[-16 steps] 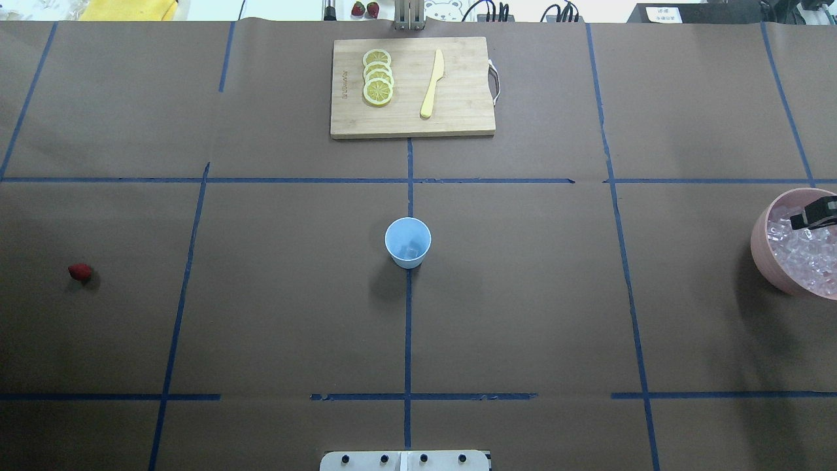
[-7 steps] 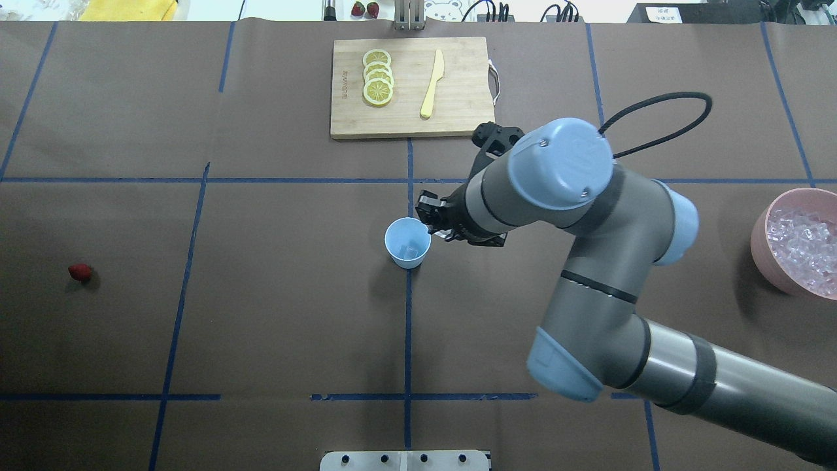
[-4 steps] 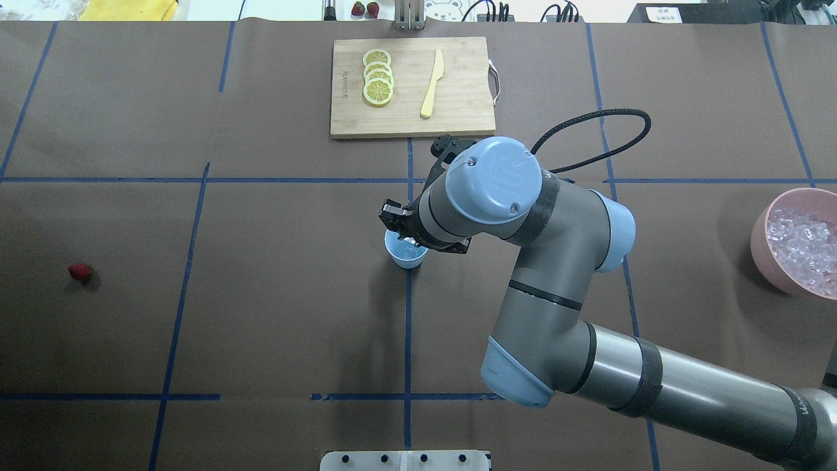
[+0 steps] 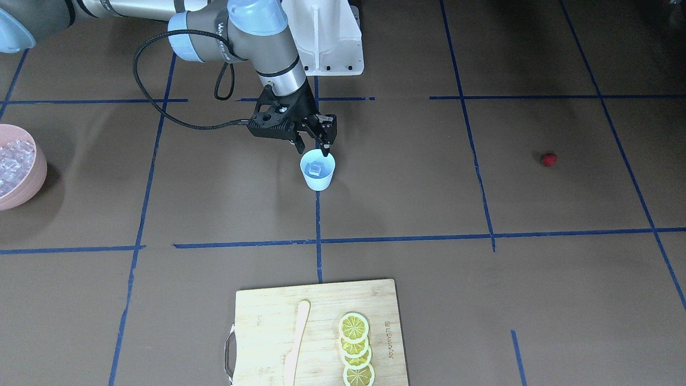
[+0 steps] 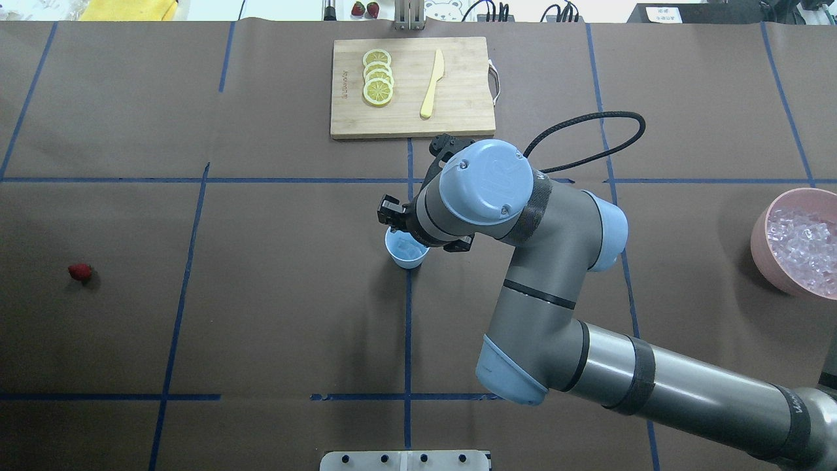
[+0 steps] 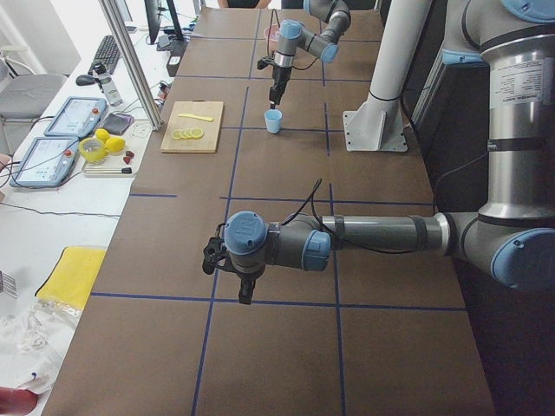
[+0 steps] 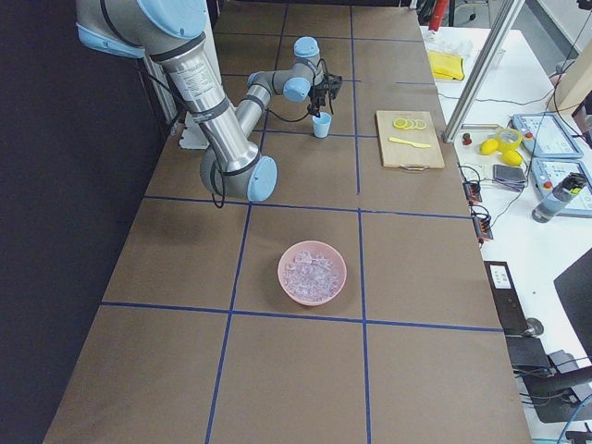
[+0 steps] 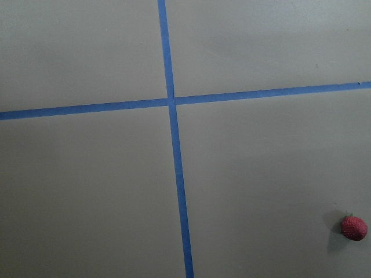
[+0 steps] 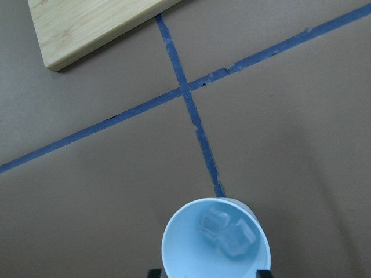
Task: Put ice and strawberries in cup
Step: 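Open the right gripper to release the ice cube into the cup, then move the right gripper back to the pink bowl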
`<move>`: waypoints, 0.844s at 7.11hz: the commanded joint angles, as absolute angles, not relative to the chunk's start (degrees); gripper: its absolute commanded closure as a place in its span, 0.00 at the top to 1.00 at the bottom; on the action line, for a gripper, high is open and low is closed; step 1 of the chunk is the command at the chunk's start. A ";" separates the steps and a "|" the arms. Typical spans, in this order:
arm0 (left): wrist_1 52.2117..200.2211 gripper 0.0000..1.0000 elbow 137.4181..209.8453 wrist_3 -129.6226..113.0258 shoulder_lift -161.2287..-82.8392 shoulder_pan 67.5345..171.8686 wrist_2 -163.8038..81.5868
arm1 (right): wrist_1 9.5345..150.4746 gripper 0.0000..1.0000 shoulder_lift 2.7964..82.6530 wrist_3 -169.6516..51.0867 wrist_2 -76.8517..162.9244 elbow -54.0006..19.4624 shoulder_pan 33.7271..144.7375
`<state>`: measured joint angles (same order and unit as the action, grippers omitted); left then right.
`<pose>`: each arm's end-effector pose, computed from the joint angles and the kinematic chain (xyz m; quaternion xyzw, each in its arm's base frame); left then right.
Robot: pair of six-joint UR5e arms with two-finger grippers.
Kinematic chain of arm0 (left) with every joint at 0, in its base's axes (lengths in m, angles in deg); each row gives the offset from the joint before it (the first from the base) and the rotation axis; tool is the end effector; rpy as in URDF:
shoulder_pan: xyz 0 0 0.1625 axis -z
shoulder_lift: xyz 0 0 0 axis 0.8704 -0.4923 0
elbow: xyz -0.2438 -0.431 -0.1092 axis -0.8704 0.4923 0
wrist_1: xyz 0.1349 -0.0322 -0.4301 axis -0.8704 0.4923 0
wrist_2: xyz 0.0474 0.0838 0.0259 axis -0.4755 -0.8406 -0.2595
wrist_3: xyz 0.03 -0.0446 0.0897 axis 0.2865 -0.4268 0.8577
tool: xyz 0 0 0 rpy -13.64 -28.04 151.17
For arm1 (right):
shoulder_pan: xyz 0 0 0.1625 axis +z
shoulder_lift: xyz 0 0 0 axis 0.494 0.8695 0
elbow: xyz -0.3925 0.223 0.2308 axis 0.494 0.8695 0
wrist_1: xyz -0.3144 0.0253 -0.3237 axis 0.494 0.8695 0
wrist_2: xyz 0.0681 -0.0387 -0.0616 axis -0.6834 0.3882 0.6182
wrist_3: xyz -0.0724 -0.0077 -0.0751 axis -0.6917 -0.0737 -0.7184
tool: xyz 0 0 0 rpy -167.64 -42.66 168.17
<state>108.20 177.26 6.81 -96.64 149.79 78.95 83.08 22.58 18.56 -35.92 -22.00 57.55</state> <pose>-0.0452 -0.4881 0.7283 0.0541 0.4345 0.0353 0.8983 -0.6162 -0.4533 0.1975 0.0096 -0.4917 0.1930 0.8490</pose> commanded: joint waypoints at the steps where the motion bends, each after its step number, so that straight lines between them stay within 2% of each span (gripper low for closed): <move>1: 108.20 1.00 177.23 6.87 -96.73 149.80 78.86 | 83.06 0.70 22.31 18.52 -36.16 -22.35 57.81; 2: 108.20 1.00 177.23 6.87 -96.64 149.80 78.86 | 83.67 0.73 23.62 18.35 -37.38 -24.62 59.81; 3: 108.20 1.00 177.15 6.87 -96.73 149.72 78.86 | 83.68 0.75 28.68 17.39 -43.04 -28.47 64.10; 5: 108.20 1.00 177.06 6.87 -96.73 149.71 78.86 | 83.50 0.76 42.88 4.88 -50.38 -38.39 72.29; 6: 108.20 1.00 177.06 6.87 -96.73 149.71 78.86 | 83.41 0.81 49.75 -1.71 -51.01 -41.58 75.36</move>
<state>108.20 177.05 6.87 -96.72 149.72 78.86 83.53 41.29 5.92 -49.18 -36.98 71.44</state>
